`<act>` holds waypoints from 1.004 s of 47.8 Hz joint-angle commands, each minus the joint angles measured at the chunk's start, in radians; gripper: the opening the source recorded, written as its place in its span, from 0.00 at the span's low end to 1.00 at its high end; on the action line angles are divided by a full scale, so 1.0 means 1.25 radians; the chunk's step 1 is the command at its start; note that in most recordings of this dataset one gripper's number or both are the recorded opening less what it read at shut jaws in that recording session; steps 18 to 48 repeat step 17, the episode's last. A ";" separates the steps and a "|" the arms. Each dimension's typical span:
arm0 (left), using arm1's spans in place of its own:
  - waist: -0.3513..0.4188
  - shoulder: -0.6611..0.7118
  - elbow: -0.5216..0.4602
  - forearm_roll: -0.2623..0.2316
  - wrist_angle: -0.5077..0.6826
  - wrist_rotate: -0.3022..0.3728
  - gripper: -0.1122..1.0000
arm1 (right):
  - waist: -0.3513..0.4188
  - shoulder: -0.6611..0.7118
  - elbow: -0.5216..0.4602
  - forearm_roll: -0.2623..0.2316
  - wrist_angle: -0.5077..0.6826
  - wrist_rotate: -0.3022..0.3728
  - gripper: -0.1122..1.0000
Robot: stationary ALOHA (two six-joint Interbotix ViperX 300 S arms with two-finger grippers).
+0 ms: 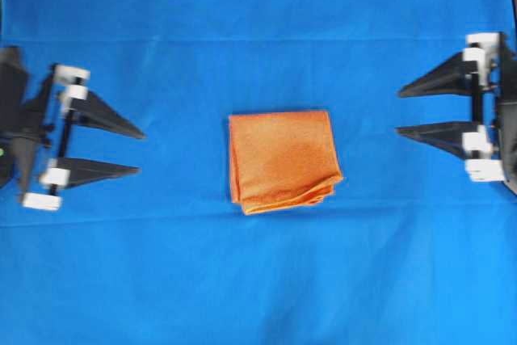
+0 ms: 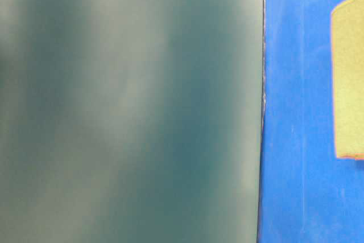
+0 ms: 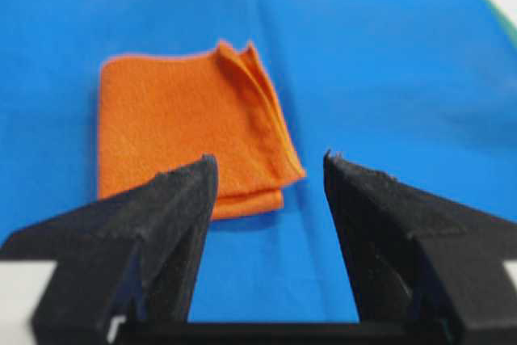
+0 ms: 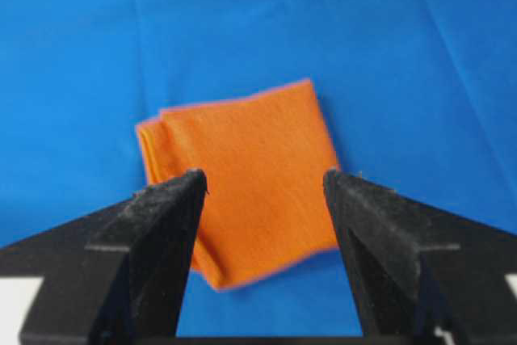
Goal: Fold the orange towel.
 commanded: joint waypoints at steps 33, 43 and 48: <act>0.013 -0.245 0.157 0.002 -0.001 0.054 0.54 | -0.032 -0.172 0.171 -0.037 -0.064 -0.001 0.67; 0.013 -0.245 0.157 0.002 -0.001 0.054 0.54 | -0.032 -0.172 0.171 -0.037 -0.064 -0.001 0.67; 0.013 -0.245 0.157 0.002 -0.001 0.054 0.54 | -0.032 -0.172 0.171 -0.037 -0.064 -0.001 0.67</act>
